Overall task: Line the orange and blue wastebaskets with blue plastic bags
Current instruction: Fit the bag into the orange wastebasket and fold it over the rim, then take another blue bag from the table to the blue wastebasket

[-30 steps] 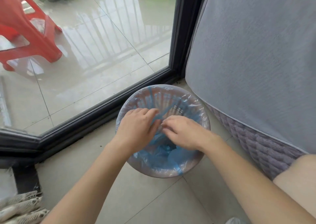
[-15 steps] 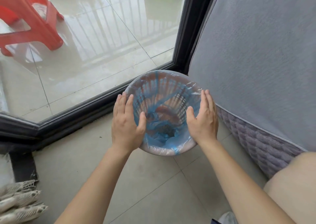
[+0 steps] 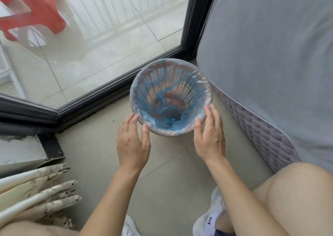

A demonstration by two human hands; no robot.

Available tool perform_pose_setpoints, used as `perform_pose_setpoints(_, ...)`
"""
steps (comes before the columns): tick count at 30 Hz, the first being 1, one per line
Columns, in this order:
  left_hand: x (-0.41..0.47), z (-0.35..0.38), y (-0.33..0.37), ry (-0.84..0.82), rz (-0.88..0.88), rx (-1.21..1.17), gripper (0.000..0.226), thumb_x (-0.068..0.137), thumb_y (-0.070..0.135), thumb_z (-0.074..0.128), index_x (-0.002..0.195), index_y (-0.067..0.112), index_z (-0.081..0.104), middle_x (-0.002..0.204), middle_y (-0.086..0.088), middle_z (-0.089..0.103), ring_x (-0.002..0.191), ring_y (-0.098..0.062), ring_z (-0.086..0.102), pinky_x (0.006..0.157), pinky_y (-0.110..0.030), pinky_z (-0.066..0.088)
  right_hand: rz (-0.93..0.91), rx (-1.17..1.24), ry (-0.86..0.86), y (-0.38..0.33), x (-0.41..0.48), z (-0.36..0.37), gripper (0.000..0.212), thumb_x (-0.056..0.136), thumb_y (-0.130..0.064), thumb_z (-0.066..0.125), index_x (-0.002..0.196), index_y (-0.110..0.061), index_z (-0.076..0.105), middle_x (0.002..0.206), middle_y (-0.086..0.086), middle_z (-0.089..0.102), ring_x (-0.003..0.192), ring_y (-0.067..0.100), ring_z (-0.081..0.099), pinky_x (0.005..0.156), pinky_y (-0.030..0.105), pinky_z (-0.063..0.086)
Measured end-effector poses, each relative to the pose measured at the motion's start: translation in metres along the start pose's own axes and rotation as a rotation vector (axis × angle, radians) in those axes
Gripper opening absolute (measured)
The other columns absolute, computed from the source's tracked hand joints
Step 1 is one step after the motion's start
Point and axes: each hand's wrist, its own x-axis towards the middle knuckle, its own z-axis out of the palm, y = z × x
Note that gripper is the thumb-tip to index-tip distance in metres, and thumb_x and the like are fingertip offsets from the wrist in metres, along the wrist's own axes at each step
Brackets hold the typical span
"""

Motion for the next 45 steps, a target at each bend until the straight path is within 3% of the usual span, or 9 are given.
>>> perform_pose_setpoints(4, -0.039, -0.058, 0.039, -0.122, -0.171, -0.041, 0.036, 0.095, 0.022, 0.055, 0.126, 0.006, 0.057, 0.125, -0.008, 0.061, 0.119, -0.025, 0.054, 0.102, -0.038, 0.041, 0.041, -0.070, -0.160, -0.035, -0.046, -0.057, 0.058, 0.093, -0.048, 0.049, 0.140, -0.014, 0.052, 0.145, 0.005, 0.048, 0.132, 0.020, 0.044, 0.109, 0.034, 0.036)
perform_pose_setpoints(9, -0.045, -0.170, 0.120, -0.372, -0.299, -0.115, 0.045, 0.094, 0.023, 0.058, 0.137, 0.011, 0.049, 0.135, -0.007, 0.054, 0.125, -0.020, 0.051, 0.104, -0.044, 0.043, 0.137, -0.087, -0.359, -0.104, -0.072, -0.184, 0.057, 0.098, -0.042, 0.047, 0.147, -0.014, 0.041, 0.152, 0.007, 0.038, 0.141, 0.021, 0.033, 0.116, 0.034, 0.028)
perform_pose_setpoints(17, 0.001, -0.428, 0.339, -0.329, -0.054, -0.026, 0.046, 0.093, 0.028, 0.060, 0.135, 0.013, 0.050, 0.132, -0.007, 0.057, 0.121, -0.021, 0.053, 0.102, -0.035, 0.040, 0.094, -0.068, -0.176, -0.255, -0.059, -0.471, 0.053, 0.098, -0.045, 0.044, 0.143, -0.017, 0.043, 0.146, 0.006, 0.043, 0.133, 0.024, 0.041, 0.108, 0.039, 0.035)
perform_pose_setpoints(22, 0.027, -0.515, 0.429, -0.161, 0.149, -0.113, 0.047, 0.093, 0.029, 0.061, 0.136, 0.016, 0.048, 0.131, -0.004, 0.058, 0.121, -0.017, 0.053, 0.100, -0.041, 0.045, 0.017, -0.013, 0.037, -0.311, -0.040, -0.580, 0.056, 0.098, -0.048, 0.042, 0.145, -0.017, 0.042, 0.146, 0.006, 0.044, 0.133, 0.023, 0.042, 0.106, 0.040, 0.039)
perform_pose_setpoints(26, 0.029, -0.539, 0.466, -0.097, 0.294, -0.196, 0.045, 0.094, 0.030, 0.059, 0.136, 0.017, 0.049, 0.133, -0.003, 0.055, 0.125, -0.019, 0.050, 0.103, -0.036, 0.040, -0.009, -0.040, 0.202, -0.338, -0.051, -0.624, 0.056, 0.098, -0.049, 0.042, 0.146, -0.017, 0.042, 0.147, 0.006, 0.044, 0.135, 0.021, 0.041, 0.108, 0.039, 0.038)
perform_pose_setpoints(33, -0.017, -0.530, 0.532, -0.313, 0.594, -0.350, 0.047, 0.092, 0.036, 0.060, 0.135, 0.021, 0.049, 0.129, -0.001, 0.055, 0.117, -0.026, 0.053, 0.101, -0.040, 0.041, 0.256, -0.096, 0.484, -0.321, -0.169, -0.678, 0.057, 0.097, -0.052, 0.039, 0.143, -0.019, 0.045, 0.145, 0.003, 0.047, 0.136, 0.017, 0.040, 0.113, 0.034, 0.033)
perform_pose_setpoints(35, -0.044, -0.523, 0.557, -0.374, 0.670, -0.379, 0.047, 0.091, 0.038, 0.060, 0.134, 0.020, 0.050, 0.129, -0.002, 0.055, 0.116, -0.028, 0.053, 0.100, -0.043, 0.042, 0.340, -0.124, 0.562, -0.304, -0.209, -0.699, 0.058, 0.097, -0.053, 0.040, 0.142, -0.018, 0.047, 0.143, 0.002, 0.049, 0.135, 0.016, 0.041, 0.113, 0.034, 0.034)
perform_pose_setpoints(40, -0.138, -0.503, 0.619, -0.529, 0.905, -0.365, 0.047, 0.092, 0.037, 0.060, 0.134, 0.019, 0.049, 0.129, -0.002, 0.055, 0.117, -0.024, 0.052, 0.093, -0.029, 0.035, 0.523, -0.101, 0.810, -0.256, -0.314, -0.743, 0.057, 0.096, -0.051, 0.045, 0.140, -0.015, 0.050, 0.138, -0.001, 0.052, 0.131, 0.013, 0.044, 0.111, 0.030, 0.036)
perform_pose_setpoints(45, -0.272, -0.454, 0.660, -0.759, 1.096, -0.254, 0.048, 0.092, 0.041, 0.058, 0.135, 0.020, 0.049, 0.133, -0.002, 0.053, 0.110, -0.029, 0.058, 0.095, -0.044, 0.046, 0.734, -0.054, 0.990, -0.184, -0.427, -0.752, 0.051, 0.095, -0.048, 0.048, 0.133, -0.015, 0.057, 0.131, 0.001, 0.058, 0.127, 0.015, 0.049, 0.106, 0.032, 0.040)
